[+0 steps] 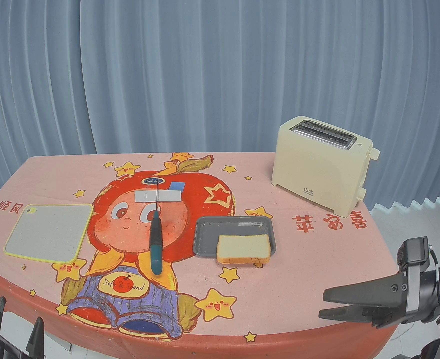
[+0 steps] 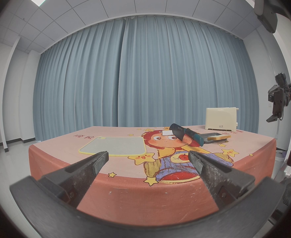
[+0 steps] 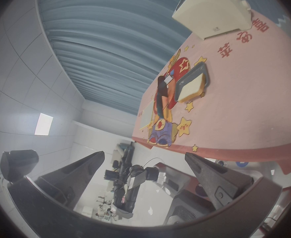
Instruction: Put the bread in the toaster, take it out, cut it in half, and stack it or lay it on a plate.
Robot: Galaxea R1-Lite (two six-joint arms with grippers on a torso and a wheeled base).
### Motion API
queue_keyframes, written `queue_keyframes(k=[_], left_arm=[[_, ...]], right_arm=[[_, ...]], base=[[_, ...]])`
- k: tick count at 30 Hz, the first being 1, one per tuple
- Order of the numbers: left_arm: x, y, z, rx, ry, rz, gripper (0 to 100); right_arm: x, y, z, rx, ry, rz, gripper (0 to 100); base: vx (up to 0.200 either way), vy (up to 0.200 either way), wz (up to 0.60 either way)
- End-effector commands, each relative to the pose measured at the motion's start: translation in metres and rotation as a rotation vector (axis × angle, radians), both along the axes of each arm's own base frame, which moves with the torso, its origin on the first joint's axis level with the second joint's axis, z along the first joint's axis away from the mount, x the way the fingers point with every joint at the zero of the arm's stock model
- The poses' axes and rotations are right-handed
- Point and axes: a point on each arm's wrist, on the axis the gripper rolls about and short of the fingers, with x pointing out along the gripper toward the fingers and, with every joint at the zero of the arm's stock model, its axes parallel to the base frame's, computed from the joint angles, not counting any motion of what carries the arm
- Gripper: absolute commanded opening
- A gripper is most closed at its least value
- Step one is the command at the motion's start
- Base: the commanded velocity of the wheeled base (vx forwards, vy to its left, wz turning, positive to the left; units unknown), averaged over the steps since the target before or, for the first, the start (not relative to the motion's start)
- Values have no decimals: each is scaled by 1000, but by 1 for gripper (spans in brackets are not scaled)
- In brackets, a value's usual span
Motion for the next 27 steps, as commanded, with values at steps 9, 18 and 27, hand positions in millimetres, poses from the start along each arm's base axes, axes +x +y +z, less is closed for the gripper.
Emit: queue_keyframes(k=[9, 18, 27], left_arm=[[0, 0, -5, 0, 3, 0, 100], [0, 0, -5, -1, 3, 0, 100], [0, 0, -5, 0, 3, 0, 100]], right_arm=[[4, 8, -4, 52, 105, 25, 100], [15, 17, -7, 88, 198, 17, 100], [32, 22, -9, 163, 216, -37, 100]], base=[[0, 0, 0], [0, 0, 0], [0, 0, 0]])
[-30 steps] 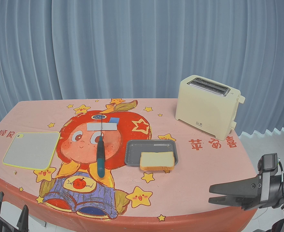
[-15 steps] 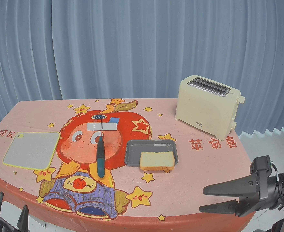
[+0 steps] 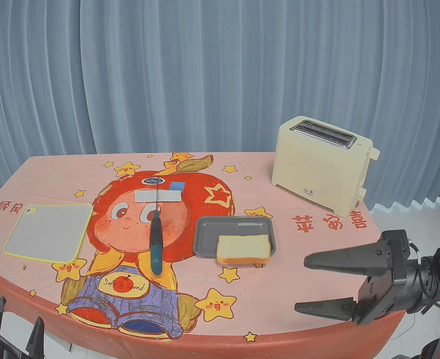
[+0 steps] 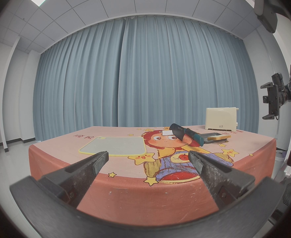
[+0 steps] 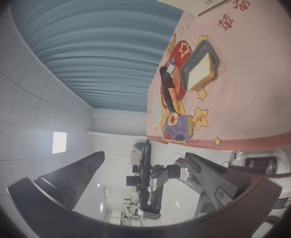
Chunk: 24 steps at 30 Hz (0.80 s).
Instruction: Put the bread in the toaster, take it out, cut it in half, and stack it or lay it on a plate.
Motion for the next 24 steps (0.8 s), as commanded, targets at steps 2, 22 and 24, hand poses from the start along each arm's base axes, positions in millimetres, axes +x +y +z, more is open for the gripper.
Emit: queue_keyframes(k=[2, 22, 24], left_arm=[[0, 0, -5, 0, 3, 0, 100], [0, 0, -5, -1, 3, 0, 100], [0, 0, -5, 0, 3, 0, 100]], right_arm=[[12, 5, -11, -12, 42, -33, 100], [36, 25, -40, -51, 64, -51, 100], [38, 25, -42, -51, 65, -60, 100]], base=[[0, 0, 0], [0, 0, 0], [0, 0, 0]])
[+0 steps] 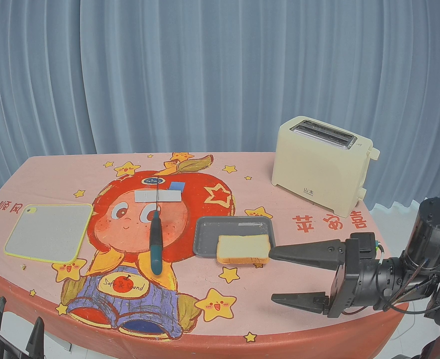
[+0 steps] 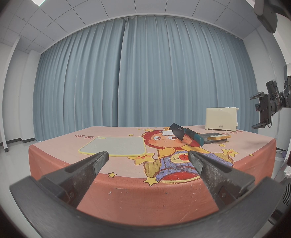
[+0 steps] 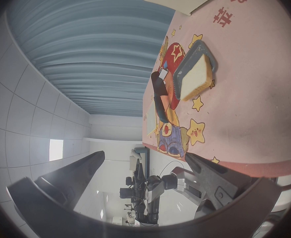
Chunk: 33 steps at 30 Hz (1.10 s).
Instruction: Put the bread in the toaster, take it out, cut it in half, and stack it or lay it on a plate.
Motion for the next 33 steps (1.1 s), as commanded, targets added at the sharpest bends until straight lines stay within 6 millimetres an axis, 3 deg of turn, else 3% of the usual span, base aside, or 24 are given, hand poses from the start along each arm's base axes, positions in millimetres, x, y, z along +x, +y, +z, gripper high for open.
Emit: queue_keyframes(k=[1, 33], left_arm=[[0, 0, -5, 0, 3, 2, 100], [0, 0, -5, 0, 3, 0, 100]], right_arm=[[9, 3, -15, -27, 33, -21, 100], [38, 7, -43, -23, 31, -101, 100]], base=[[0, 0, 0], [0, 0, 0]])
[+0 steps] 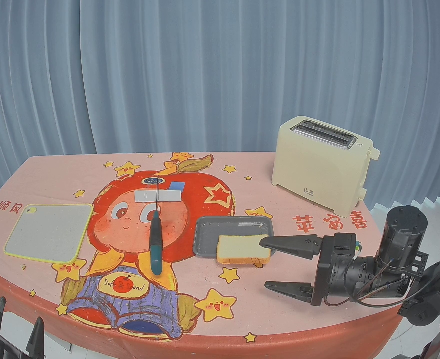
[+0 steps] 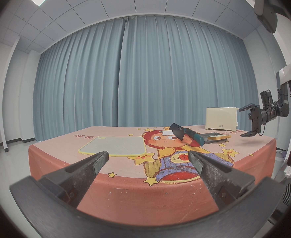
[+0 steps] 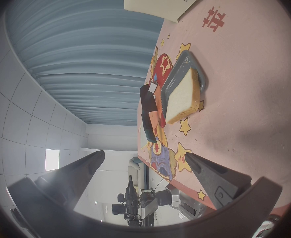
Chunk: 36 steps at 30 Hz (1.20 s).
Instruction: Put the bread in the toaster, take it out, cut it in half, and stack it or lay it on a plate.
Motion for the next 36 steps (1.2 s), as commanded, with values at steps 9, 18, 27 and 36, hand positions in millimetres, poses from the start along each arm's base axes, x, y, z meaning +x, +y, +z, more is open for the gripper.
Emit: queue_keyframes(k=[9, 18, 27, 36], left_arm=[[0, 0, -5, -1, 3, 2, 100], [0, 0, -5, 0, 3, 0, 100], [0, 0, -5, 0, 3, 0, 100], [0, 0, -5, 0, 3, 0, 100]], right_arm=[[7, 3, -12, -24, 32, -11, 100], [18, 9, -20, -47, 38, -67, 100], [24, 12, -13, 3, 55, -87, 100], [34, 14, -30, -30, 92, -105, 100]], base=[[0, 0, 0], [0, 0, 0], [0, 0, 0], [0, 0, 0]])
